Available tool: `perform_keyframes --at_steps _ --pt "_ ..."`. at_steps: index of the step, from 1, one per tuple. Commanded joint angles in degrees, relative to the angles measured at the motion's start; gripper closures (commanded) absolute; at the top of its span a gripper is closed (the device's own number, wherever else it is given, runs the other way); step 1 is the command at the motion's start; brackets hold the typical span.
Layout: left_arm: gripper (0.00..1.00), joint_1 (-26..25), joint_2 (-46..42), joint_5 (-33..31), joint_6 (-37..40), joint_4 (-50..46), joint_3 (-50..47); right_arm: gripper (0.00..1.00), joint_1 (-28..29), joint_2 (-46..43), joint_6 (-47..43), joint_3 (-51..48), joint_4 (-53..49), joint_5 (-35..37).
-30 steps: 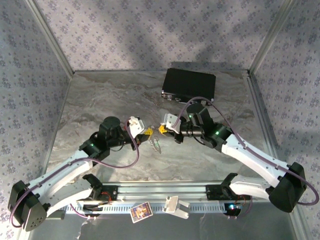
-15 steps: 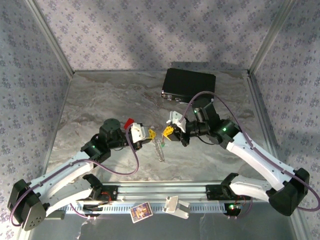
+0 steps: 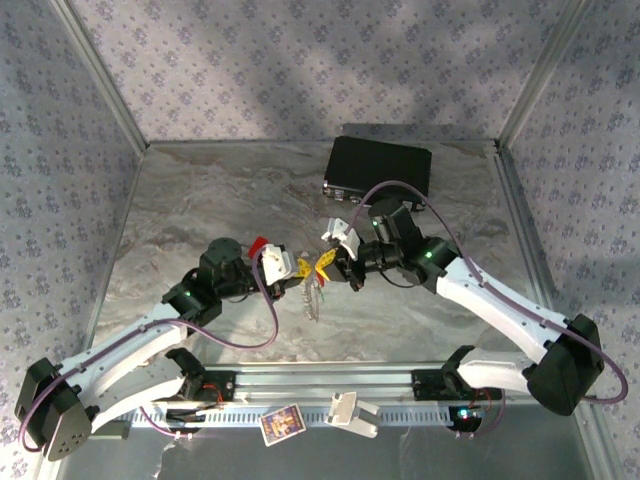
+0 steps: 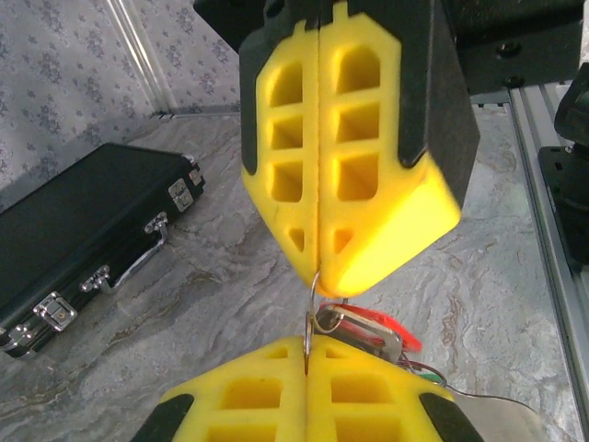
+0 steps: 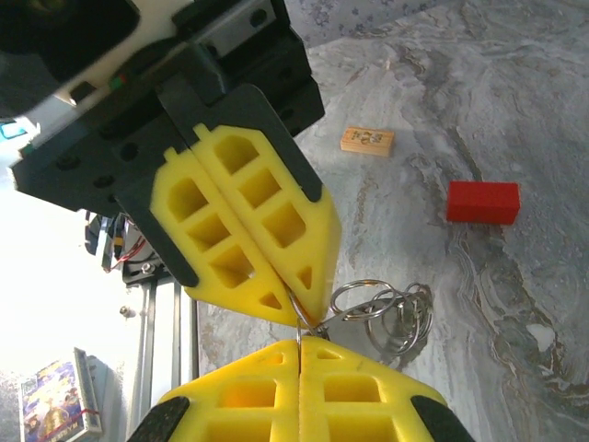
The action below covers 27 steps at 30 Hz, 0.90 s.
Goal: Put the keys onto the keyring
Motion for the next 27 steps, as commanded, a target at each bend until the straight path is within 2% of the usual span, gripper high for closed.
perform_keyframes --at_steps 1,10,19,27 --pt "1.0 -0.34 -1.22 -1.35 -2.45 2.23 0.25 1.0 -0.16 0.08 1.84 -1.08 1.53 0.56" --pt "1.0 -0.47 -1.19 -2.43 -4.08 2.73 -0.54 1.0 0.12 -0.36 5.16 -4.23 6.77 0.92" --pt "1.0 -0.61 -0.29 -2.35 -3.73 2.15 -0.02 1.0 0.45 0.03 4.75 -4.47 7.61 0.21" --pt "1.0 -0.82 -0.13 -2.01 -3.33 2.12 0.2 1.0 0.79 0.04 5.42 -4.56 8.11 5.0"
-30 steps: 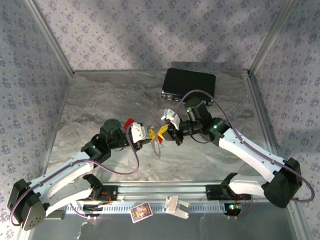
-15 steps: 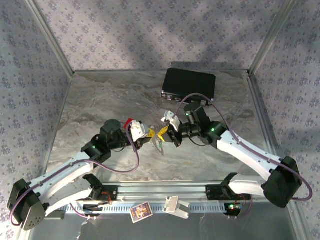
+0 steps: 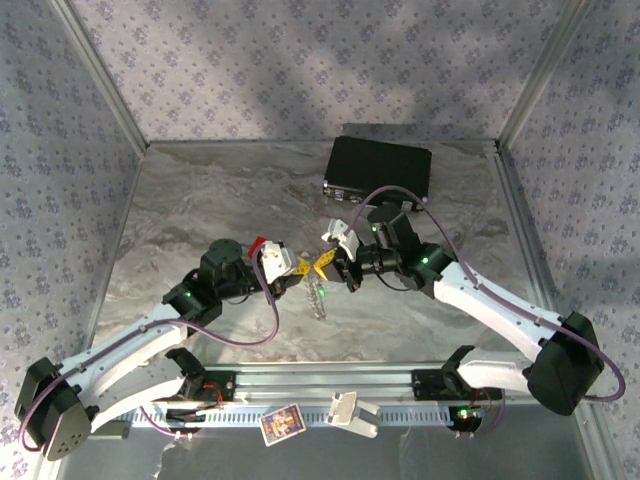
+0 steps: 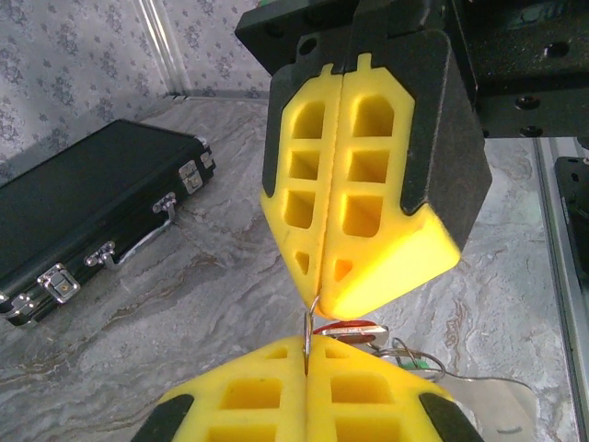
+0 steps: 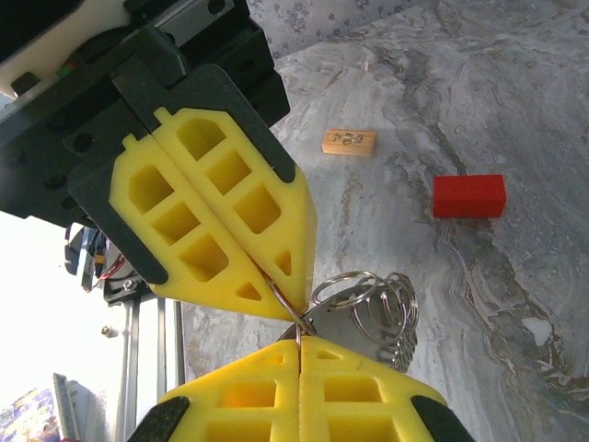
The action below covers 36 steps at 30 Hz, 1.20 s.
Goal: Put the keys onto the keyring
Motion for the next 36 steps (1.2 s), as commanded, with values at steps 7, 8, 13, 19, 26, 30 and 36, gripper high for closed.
perform_keyframes --at_steps 7,8,13,19,26,30,36 --pt "1.0 -0.72 -0.22 0.87 0.19 1.96 0.42 1.0 0.3 -0.09 2.91 -0.81 2.47 5.1" --pt "1.0 -0.72 -0.19 1.01 0.28 1.87 0.41 1.0 0.29 -0.13 3.31 -0.85 2.84 5.19" --pt "1.0 -0.73 -0.22 0.98 1.06 1.48 0.49 1.0 0.09 -0.05 4.99 -0.99 3.69 5.61" --pt "1.0 -0.9 -0.22 1.02 2.42 1.13 0.52 1.0 -0.84 0.96 6.95 -0.44 2.58 5.65" --pt "1.0 -1.75 -0.45 0.32 5.8 0.23 0.54 1.0 -1.75 2.43 8.28 1.13 0.44 4.41" --pt "1.0 -2.06 -0.48 0.25 6.94 0.5 0.42 1.0 -2.06 3.24 8.94 1.68 -0.26 4.02" --pt "1.0 -2.13 -0.4 0.16 6.87 1.68 0.17 1.0 -2.2 4.16 8.58 2.5 -0.5 0.99"
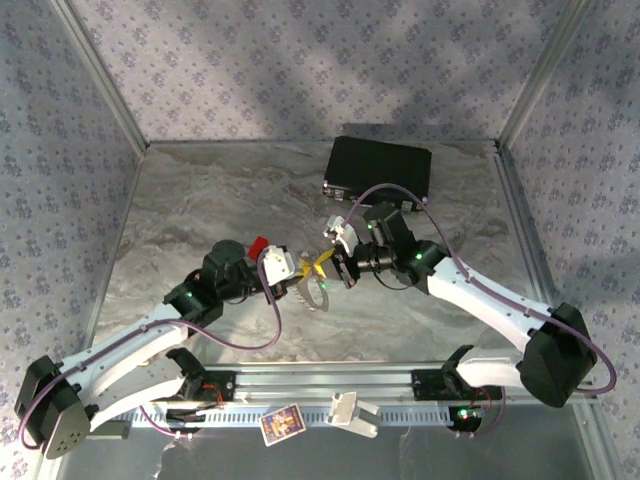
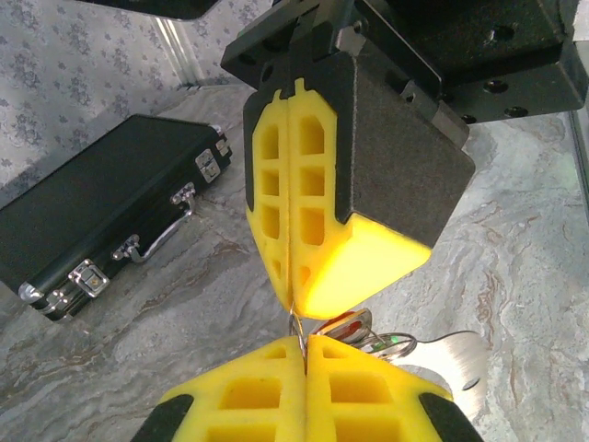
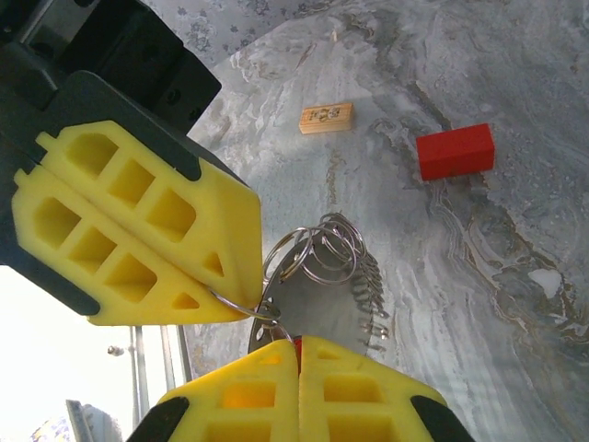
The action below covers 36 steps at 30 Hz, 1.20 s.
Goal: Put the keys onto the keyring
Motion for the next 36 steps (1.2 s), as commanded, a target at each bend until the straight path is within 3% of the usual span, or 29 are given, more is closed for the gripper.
perform_keyframes --at_steps 1,7,15,18,27,31,36 --pt "1.0 -1.22 -0.66 3.63 1.15 3.45 0.08 1.0 -0.9 1.05 0.7 2.35 -0.73 -0.76" --pt "1.0 -1.19 -0.11 4.45 -0.1 4.98 -0.23 1.0 -0.81 2.68 -0.82 4.15 -3.51 -3.71" --pt "1.0 -1.25 0.04 4.39 -3.57 8.6 -1.86 0.67 -2.19 -0.35 -4.91 3.96 -6.51 -1.58" --pt "1.0 -1.25 0.45 4.1 -6.14 12.23 -3.51 0.61 -3.45 -3.2 -10.19 2.79 -8.11 0.31" --pt "1.0 0.79 1.53 6.21 -17.81 24.9 -7.8 0.57 0.03 -11.61 -32.04 -5.8 -3.04 8.71" --pt "1.0 1.14 1.48 8.15 -20.46 28.03 -9.11 0.57 2.83 -11.99 -31.86 -8.6 1.4 11.5" --pt "1.0 1.12 1.21 8.88 -20.27 28.58 -9.91 0.58 2.89 -12.1 -26.77 -9.81 6.48 9.15"
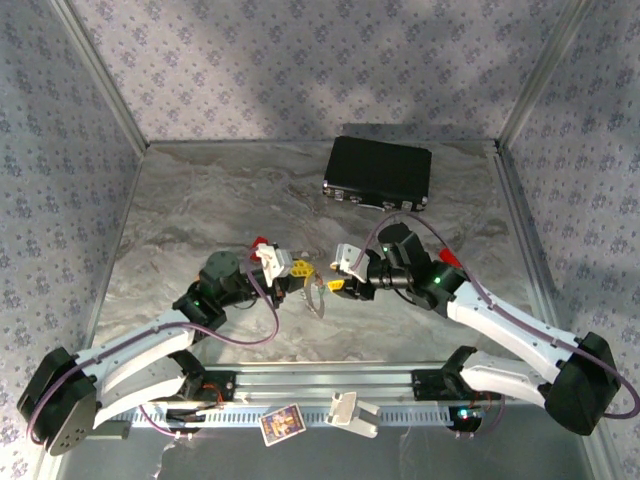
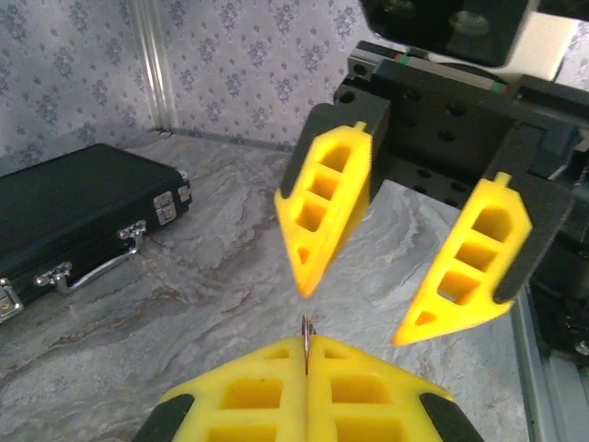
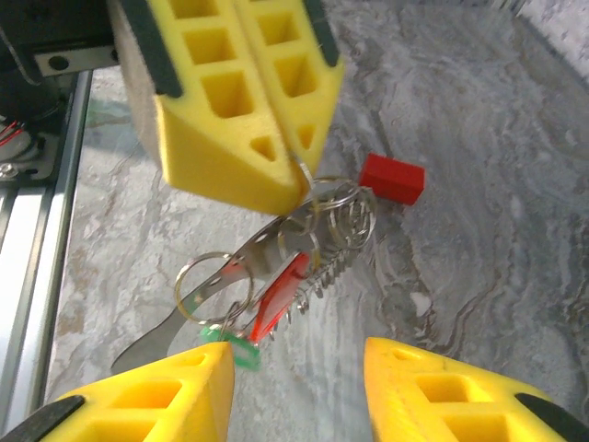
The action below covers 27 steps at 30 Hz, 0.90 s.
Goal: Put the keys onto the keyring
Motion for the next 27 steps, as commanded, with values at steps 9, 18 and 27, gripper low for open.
perform_keyframes --at_steps 9,18,27 --pt "1.0 0.1 -1.52 2.51 4.09 4.9 -1.43 0.61 -0.33 0.87 4.81 0.82 4.2 -6.53" --pt "1.0 -0.28 -2.83 3.67 7.96 1.78 -1.12 0.69 -0.13 3.51 5.18 2.92 2.51 -6.88" --pt "1.0 -0.63 -2.85 4.23 9.0 1.09 -0.72 0.75 0.11 4.2 5.15 3.3 2.2 -8.14"
